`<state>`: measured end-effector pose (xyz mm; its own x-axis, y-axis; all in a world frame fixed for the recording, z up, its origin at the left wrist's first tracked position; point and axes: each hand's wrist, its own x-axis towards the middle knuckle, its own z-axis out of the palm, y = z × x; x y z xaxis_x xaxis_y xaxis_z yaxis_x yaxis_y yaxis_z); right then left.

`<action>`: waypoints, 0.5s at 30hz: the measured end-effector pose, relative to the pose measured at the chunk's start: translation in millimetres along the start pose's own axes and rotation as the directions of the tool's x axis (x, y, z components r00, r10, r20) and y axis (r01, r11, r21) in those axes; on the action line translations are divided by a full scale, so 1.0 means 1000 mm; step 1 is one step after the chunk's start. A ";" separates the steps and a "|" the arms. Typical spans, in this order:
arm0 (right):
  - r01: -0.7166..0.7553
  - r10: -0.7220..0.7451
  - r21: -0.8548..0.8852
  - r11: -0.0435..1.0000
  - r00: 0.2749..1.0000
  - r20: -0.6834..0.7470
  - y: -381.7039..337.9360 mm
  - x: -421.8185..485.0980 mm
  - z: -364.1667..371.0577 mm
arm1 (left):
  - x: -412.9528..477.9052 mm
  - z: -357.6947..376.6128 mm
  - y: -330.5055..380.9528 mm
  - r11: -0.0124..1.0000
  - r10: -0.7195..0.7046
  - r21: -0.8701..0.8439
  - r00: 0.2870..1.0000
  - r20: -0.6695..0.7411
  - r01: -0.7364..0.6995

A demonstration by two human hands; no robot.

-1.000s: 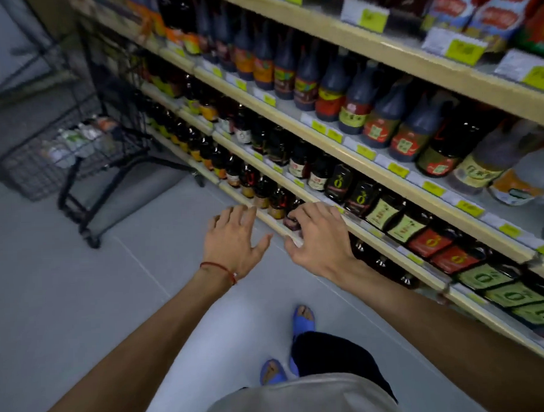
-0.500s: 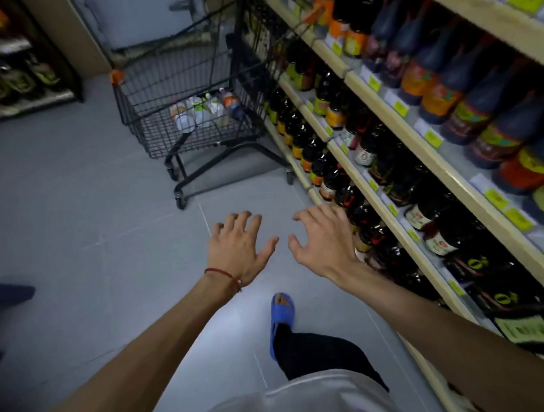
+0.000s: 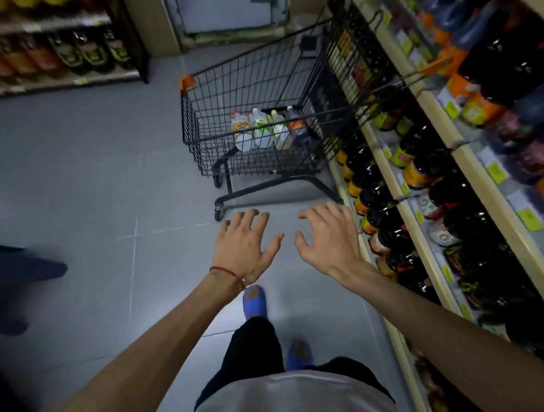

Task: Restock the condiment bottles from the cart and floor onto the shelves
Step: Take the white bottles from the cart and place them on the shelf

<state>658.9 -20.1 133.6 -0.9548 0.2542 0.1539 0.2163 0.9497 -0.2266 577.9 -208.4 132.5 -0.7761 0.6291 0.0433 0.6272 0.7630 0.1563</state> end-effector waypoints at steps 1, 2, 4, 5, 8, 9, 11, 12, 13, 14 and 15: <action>0.003 -0.003 0.000 1.000 1.000 0.010 -0.001 0.019 0.004 | 0.015 0.003 -0.008 1.000 0.000 -0.008 1.000 0.000 0.000; 0.006 -0.006 -0.004 1.000 1.000 0.007 -0.001 0.038 0.008 | 0.033 0.005 -0.017 1.000 0.002 -0.016 1.000 -0.001 -0.002; 0.014 -0.014 -0.012 1.000 1.000 -0.011 -0.002 0.078 0.018 | 0.070 0.007 -0.036 1.000 0.005 -0.025 1.000 0.004 -0.005; 0.012 -0.012 -0.017 1.000 1.000 -0.015 -0.002 0.098 0.021 | 0.089 0.007 -0.047 1.000 0.009 -0.026 1.000 0.009 -0.008; -0.004 0.004 -0.013 1.000 0.999 -0.038 -0.007 0.154 0.029 | 0.143 0.002 -0.079 0.999 0.026 -0.042 1.000 0.017 -0.025; -0.010 0.010 -0.008 1.000 0.998 -0.059 -0.008 0.171 0.031 | 0.159 -0.001 -0.089 0.999 0.035 -0.042 0.999 0.015 -0.035; -0.027 0.026 -0.004 1.000 0.994 -0.102 -0.014 0.204 0.032 | 0.191 -0.007 -0.108 0.998 0.056 -0.023 0.998 0.005 -0.056; -0.034 0.033 -0.003 0.999 0.994 -0.108 -0.017 0.220 0.033 | 0.207 -0.010 -0.117 0.998 0.060 -0.019 0.998 0.005 -0.059; -0.044 0.044 0.000 0.999 0.994 -0.097 -0.020 0.237 0.034 | 0.222 -0.012 -0.125 0.998 0.058 -0.022 0.998 0.010 -0.058; -0.059 0.059 0.002 0.998 0.995 -0.077 -0.023 0.252 0.035 | 0.236 -0.014 -0.132 0.998 0.055 -0.029 0.998 0.014 -0.054; -0.075 0.075 0.003 0.997 0.996 -0.054 -0.025 0.266 0.035 | 0.248 -0.014 -0.138 0.998 0.051 -0.035 0.999 0.015 -0.051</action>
<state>392.4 17.3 146.1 -0.9235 0.3343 0.1883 0.2866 0.9273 -0.2407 297.5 -159.9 135.9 -0.7420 0.6695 0.0360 0.6630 0.7246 0.1882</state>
